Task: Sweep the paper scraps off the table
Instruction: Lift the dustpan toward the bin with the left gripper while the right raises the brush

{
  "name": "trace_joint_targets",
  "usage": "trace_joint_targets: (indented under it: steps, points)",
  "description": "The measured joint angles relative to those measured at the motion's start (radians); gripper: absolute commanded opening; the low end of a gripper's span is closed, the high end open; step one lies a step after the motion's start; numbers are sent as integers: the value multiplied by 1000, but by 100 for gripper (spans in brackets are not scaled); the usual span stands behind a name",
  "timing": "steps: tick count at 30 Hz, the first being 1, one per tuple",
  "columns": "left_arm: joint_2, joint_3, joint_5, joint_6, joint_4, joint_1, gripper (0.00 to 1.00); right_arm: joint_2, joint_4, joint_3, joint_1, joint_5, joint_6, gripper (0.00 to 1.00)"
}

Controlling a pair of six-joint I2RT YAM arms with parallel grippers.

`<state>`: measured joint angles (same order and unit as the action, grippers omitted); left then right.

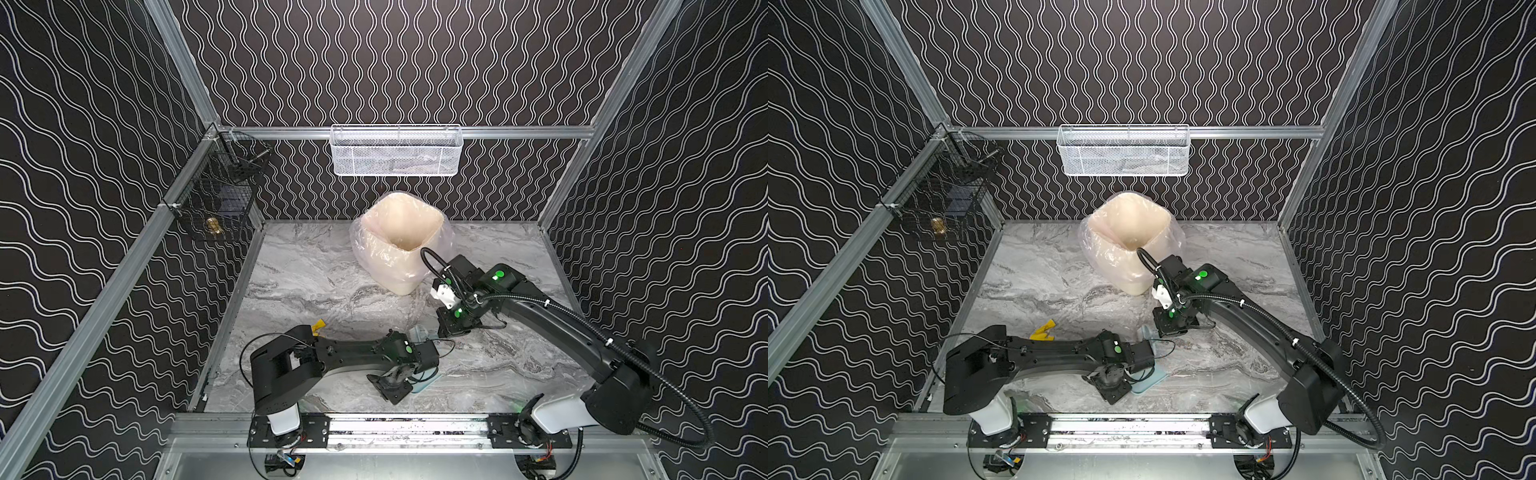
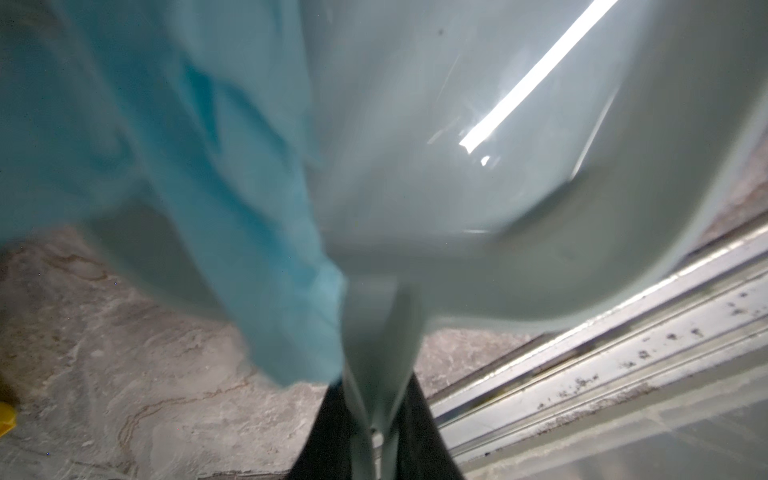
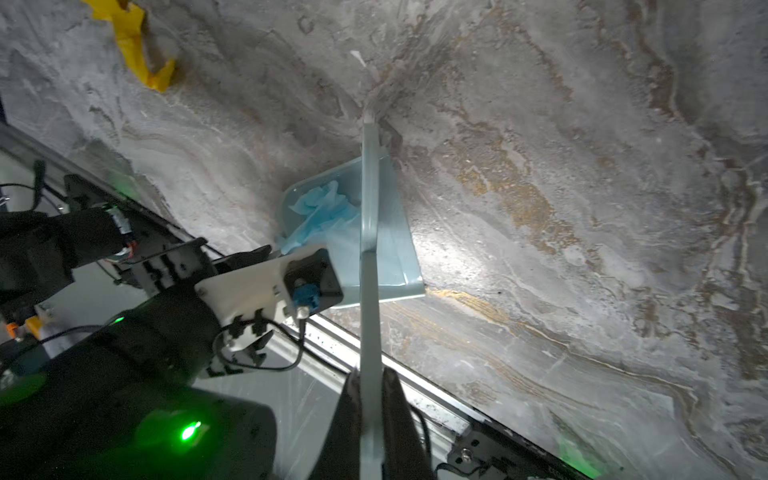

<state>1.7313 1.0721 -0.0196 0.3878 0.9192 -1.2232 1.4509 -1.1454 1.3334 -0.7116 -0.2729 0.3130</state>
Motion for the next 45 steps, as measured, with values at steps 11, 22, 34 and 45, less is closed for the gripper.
trace_joint_targets:
  steps: [11,22,34,45]
  points:
    - [-45,-13,-34,5,-1,0,0,-46,-63,11,111,70,-2,0]
    - [-189,11,-105,77,88,0,0,-112,-53,11,246,68,-23,0]
    - [-396,147,-154,241,370,71,0,-140,-45,8,323,22,-56,0]
    - [-399,441,-175,114,602,418,0,-150,-47,8,357,-1,-71,0]
